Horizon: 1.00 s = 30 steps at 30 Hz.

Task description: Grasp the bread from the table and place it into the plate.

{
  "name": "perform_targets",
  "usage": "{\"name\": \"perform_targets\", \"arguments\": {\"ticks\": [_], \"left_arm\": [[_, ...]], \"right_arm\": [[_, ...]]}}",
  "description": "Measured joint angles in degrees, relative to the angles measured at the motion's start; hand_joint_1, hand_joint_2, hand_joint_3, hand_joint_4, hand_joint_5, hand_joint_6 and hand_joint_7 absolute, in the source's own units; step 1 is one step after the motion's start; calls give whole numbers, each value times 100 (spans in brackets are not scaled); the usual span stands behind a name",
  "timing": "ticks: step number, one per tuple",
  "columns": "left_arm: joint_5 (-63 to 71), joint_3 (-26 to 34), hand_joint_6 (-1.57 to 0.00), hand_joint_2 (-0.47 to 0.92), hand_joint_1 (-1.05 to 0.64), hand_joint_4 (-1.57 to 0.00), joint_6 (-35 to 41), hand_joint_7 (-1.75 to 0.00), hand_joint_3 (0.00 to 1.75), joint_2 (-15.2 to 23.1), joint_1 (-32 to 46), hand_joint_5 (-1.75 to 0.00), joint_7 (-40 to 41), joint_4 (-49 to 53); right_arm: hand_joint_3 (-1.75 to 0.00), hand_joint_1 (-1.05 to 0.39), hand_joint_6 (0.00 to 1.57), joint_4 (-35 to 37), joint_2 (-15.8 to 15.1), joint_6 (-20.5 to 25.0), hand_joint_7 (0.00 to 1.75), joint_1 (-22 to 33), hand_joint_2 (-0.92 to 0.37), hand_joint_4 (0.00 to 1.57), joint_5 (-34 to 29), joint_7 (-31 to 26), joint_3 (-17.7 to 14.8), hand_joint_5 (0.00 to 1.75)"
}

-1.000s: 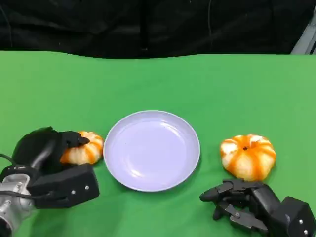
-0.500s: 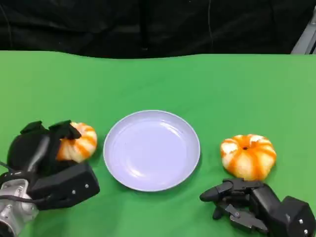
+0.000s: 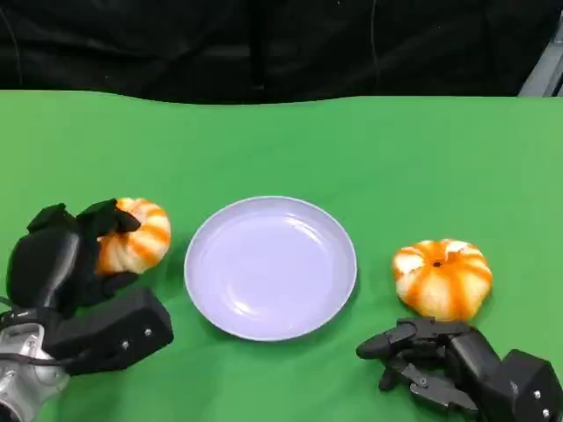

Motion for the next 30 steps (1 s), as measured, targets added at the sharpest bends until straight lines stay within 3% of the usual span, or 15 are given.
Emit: {"name": "perform_targets", "arguments": {"ticks": [3,13,30], "left_arm": [[-29,31,-115,92,-5,-80,-288,-33,1,13,96,-108,70,-183],[-35,116,-122,91,-3,-85,-680,-23,0,17,319,-99,113,-845],[-98,221,-125,92,0,-85,-854,-19,5,-287,670,-101,-616,-1789]], "right_arm": [[-40,-4,103,1,0,3,50,-1,-92,79,1,-1,-1,122],[-41,-4,103,-2,0,7,50,-3,-92,79,-5,-13,3,122],[-40,-5,103,0,2,5,51,-6,-92,79,-20,-51,7,125]]}}
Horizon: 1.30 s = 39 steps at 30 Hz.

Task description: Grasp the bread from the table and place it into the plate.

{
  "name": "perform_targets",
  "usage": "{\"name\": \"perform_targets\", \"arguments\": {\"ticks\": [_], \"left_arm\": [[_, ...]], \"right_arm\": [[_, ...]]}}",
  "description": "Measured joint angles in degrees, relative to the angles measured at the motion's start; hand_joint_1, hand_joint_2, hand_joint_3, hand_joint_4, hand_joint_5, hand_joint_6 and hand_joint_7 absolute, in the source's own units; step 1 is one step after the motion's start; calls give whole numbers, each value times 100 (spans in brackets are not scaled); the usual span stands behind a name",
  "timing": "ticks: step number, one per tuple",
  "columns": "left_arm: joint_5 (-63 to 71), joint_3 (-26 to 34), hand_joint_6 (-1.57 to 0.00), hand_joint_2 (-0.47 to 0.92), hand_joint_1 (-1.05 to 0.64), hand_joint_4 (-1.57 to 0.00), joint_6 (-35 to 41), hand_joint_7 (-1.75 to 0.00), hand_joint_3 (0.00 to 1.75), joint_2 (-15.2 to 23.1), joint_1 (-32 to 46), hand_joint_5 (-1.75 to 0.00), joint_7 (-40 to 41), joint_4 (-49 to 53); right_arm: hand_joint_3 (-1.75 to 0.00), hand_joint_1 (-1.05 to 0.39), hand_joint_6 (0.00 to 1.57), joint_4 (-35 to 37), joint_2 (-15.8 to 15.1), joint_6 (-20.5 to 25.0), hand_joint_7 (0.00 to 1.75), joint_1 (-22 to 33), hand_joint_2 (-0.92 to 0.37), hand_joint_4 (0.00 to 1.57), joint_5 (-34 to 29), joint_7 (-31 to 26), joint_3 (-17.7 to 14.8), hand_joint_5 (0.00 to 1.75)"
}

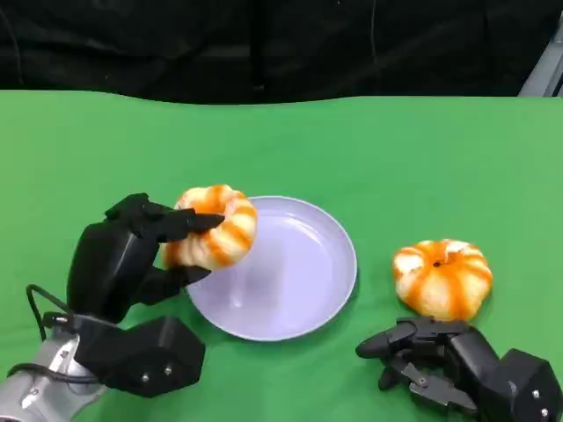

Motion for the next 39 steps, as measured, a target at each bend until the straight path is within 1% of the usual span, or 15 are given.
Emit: {"name": "perform_targets", "arguments": {"ticks": [3,6,10,21,27,33,39], "left_arm": [[17,-80,-127,92,0,-88,-72,-15,7,-110,-24,-93,-70,48],[71,-244,-128,92,0,-89,-148,-14,8,-286,-48,-92,-231,180],[117,-296,-129,92,-2,-86,-197,-12,8,-358,-116,-102,-257,279],[230,-439,-128,92,-1,-81,-239,-9,12,-484,-369,-107,-333,650],[224,-495,-128,92,-2,-85,-226,-6,11,-621,-569,-93,-468,928],[233,-527,-128,92,-2,-86,-221,-5,11,-648,-620,-90,-469,1061],[236,-596,-124,92,-4,-82,-110,-3,11,-681,-749,-86,-604,1343]], "right_arm": [[-40,-4,103,10,-1,-12,51,0,-92,79,-1,-9,-2,127],[-40,-4,103,35,6,-48,51,-10,-92,78,-17,-32,8,128],[-40,-5,104,59,11,-81,52,-17,-92,79,-20,-37,12,130],[-40,-4,103,67,20,-81,52,-25,-92,78,-47,-99,19,132],[-40,-4,103,66,20,-80,52,-30,-92,77,-64,-107,22,131],[-40,-4,103,57,20,-76,52,-30,-92,77,-71,-112,23,132],[-39,-5,102,30,19,-51,51,-23,-92,77,-81,-138,31,130]]}}
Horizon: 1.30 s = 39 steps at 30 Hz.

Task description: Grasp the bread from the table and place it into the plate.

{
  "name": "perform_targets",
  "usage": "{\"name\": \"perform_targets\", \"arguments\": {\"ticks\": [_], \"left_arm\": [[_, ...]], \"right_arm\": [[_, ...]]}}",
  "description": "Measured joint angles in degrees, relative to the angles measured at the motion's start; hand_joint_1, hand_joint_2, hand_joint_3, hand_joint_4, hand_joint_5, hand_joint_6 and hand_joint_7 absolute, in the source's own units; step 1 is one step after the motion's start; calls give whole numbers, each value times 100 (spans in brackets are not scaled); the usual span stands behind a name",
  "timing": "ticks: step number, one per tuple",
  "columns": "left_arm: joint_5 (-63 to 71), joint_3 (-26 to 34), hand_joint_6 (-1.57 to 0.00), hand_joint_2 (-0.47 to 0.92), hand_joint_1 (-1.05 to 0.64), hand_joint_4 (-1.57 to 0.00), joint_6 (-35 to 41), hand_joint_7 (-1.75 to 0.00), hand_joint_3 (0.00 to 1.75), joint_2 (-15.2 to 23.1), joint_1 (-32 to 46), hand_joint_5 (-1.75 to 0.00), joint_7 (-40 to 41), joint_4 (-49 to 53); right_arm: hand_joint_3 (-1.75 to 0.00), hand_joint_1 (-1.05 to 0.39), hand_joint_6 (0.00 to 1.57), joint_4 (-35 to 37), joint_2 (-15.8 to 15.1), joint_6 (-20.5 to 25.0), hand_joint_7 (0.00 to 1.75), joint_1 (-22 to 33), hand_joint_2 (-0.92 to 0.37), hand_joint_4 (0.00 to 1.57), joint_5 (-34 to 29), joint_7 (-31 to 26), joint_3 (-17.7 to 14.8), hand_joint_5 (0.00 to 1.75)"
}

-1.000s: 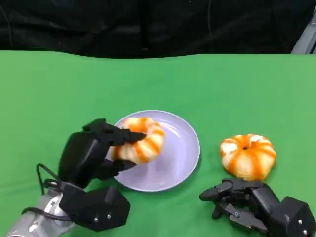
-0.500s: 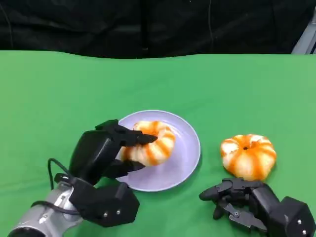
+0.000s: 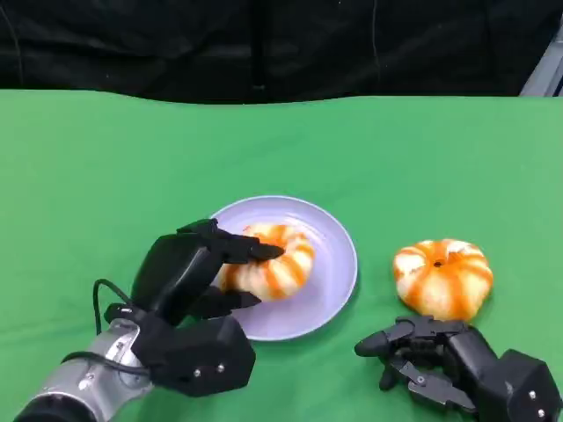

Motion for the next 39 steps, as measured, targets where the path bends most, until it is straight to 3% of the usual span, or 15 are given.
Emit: {"name": "perform_targets", "arguments": {"ticks": [19,21,23,25,35,36,39], "left_arm": [[-24,-95,-121,92,-8,-75,231,0,10,-133,-274,-92,-159,382],[-14,-124,-114,92,-14,-72,323,0,8,-140,-333,-86,-188,471],[50,-179,-98,92,-23,-77,389,0,7,-134,-394,-42,-184,494],[123,-274,-94,92,-25,-81,424,0,7,-120,-431,-27,-182,500],[187,-344,-93,92,-26,-83,473,0,7,-104,-443,-19,-182,511],[187,-344,-71,92,-42,-69,473,0,16,-104,-443,-10,-182,511],[231,-398,-54,92,-55,-60,501,0,24,-85,-445,-4,-182,508]], "right_arm": [[-38,-5,103,-9,-1,0,50,4,-92,77,1,-3,4,130],[-38,-4,103,-9,-1,0,49,4,-92,77,5,-2,4,129],[-38,-5,103,-8,-1,-2,49,4,-92,77,11,8,-1,129],[-37,-5,103,-8,-1,-3,49,3,-92,77,15,21,0,128],[-37,-5,103,-5,-1,-3,48,3,-92,78,16,33,-5,128],[-37,-5,103,-5,-1,-3,48,3,-92,78,16,34,-5,128],[-37,-5,104,-8,-1,-2,48,5,-92,78,16,34,-5,128]]}}
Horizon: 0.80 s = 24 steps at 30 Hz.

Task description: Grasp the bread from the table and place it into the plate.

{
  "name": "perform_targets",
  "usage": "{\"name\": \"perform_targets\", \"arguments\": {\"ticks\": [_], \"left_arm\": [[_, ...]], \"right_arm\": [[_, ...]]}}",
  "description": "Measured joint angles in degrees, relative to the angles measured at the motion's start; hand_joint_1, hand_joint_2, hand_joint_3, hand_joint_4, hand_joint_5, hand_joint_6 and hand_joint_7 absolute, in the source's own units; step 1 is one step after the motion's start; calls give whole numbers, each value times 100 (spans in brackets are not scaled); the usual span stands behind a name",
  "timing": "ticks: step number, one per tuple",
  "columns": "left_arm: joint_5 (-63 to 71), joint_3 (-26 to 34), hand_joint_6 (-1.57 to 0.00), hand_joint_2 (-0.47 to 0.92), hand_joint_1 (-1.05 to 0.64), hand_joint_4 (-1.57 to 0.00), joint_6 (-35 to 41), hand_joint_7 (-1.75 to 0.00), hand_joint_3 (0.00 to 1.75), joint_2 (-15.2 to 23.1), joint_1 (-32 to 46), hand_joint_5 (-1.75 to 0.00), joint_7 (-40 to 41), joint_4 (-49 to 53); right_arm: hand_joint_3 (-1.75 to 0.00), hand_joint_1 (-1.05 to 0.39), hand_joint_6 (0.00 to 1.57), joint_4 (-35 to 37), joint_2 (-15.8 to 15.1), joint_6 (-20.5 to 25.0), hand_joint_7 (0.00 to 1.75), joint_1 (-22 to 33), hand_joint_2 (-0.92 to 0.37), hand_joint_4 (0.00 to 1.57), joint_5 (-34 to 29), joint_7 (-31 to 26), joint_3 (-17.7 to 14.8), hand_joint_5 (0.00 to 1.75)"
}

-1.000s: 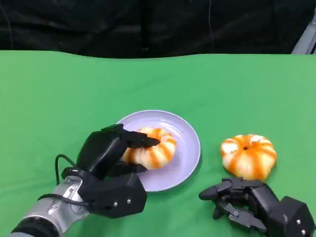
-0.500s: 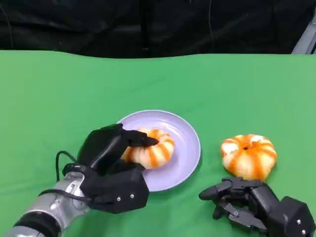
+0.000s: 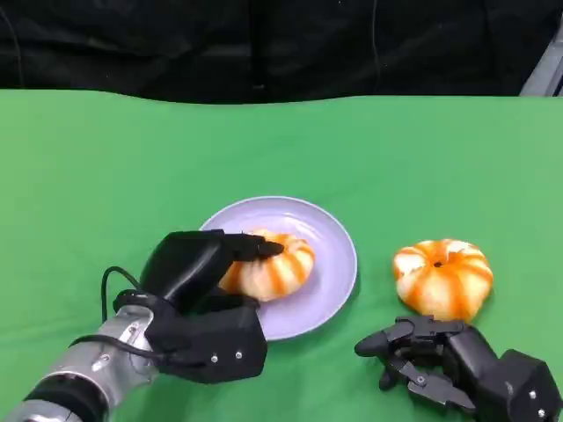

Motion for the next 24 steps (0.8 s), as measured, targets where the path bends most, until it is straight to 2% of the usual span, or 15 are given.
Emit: {"name": "perform_targets", "arguments": {"ticks": [3,11,12,15,24], "left_arm": [[34,-39,-42,92,-68,-53,5,0,37,11,0,-1,-11,-2],[30,-67,-40,92,-70,-52,-4,0,40,15,0,0,-96,-12],[30,-67,-34,92,-78,-46,-4,0,54,16,0,0,-96,-12],[-36,-65,-31,92,-83,-42,-28,0,65,46,1,0,-298,-38],[-74,-46,-30,92,-84,-41,-98,0,68,134,1,0,-418,-140]], "right_arm": [[-37,-5,104,-2,0,0,48,1,-92,78,8,2,-2,128],[-37,-5,104,-2,2,1,47,1,-92,77,27,27,-7,129],[-38,-5,104,-2,2,1,47,1,-92,78,28,28,-8,130],[-39,-6,104,5,2,-6,47,0,-92,77,14,25,-6,130],[-40,-5,104,6,2,-7,47,0,-92,77,20,33,-7,132]]}}
